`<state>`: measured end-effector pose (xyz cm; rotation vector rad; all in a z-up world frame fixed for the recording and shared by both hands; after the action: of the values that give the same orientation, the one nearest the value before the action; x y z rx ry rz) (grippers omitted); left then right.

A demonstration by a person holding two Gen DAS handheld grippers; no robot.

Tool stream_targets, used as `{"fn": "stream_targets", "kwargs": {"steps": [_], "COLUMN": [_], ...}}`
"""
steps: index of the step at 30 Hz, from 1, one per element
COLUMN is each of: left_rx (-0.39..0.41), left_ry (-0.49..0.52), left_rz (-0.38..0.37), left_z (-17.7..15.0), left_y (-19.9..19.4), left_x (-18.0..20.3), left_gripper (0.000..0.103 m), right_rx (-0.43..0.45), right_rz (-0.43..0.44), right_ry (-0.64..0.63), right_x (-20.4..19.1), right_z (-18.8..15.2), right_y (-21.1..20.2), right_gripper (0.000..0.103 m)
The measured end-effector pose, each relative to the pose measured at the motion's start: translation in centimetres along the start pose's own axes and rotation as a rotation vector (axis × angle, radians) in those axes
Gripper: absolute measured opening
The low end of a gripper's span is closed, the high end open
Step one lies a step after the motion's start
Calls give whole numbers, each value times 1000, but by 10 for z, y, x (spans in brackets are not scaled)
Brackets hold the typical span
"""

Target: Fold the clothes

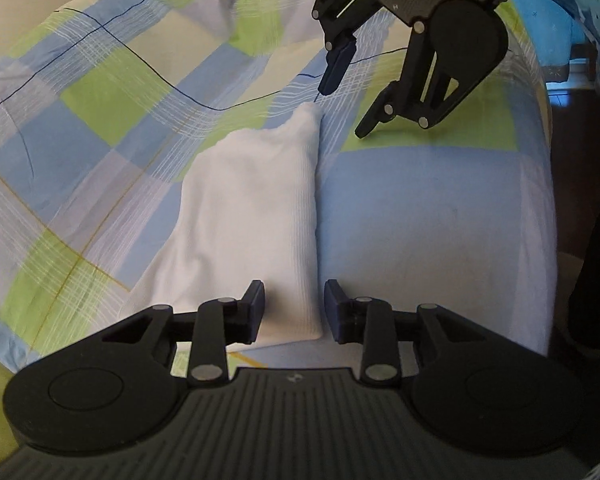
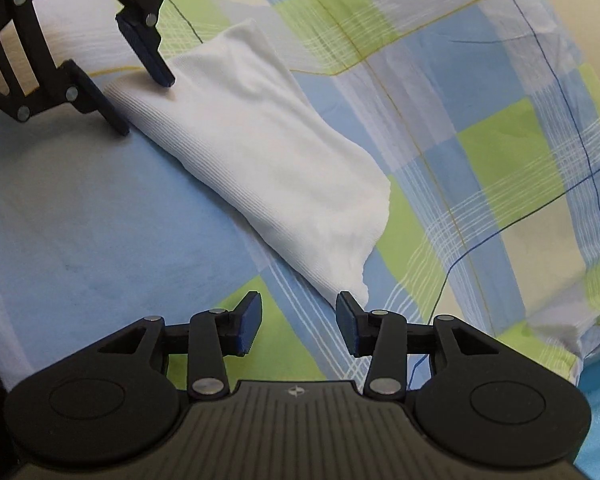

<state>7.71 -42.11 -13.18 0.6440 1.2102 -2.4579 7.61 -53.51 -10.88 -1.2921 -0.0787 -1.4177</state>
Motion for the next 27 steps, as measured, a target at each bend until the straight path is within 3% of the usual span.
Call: {"fn": "stream_targets", "kwargs": {"steps": [15,22,24,27], "left_rx": [-43,-40,-33,-20], "left_ry": [161,186,178,170], "left_rz": [54,70,68,64], "left_z": [-9,-8,-9,-11], "left_y": [-2,2,2,0], "left_x": [-3,-4,-5,-6], "left_gripper": [21,16,14,12], "right_rx": [77,96,96,75], "right_rz": [-111,-158,-146,-116], "right_ry": [-204,-314,-320,-290], "right_x": [-9,-4,-3,-1], "right_z": [9,16,17,14], "right_y": [13,34,38,42], "right_gripper": [44,44,40,13]}}
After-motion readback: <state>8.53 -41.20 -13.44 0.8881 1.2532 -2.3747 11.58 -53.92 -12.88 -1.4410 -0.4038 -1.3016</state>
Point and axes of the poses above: each gripper's, at about its wrist camera, not at the fingertips, and y roughly the way its jaws point, x to its right, z to its top, the point moved 9 cm from there along y, roughly the way its jaws point, and after that the axes turned 4 degrees about -z, right-handed, at the moved point
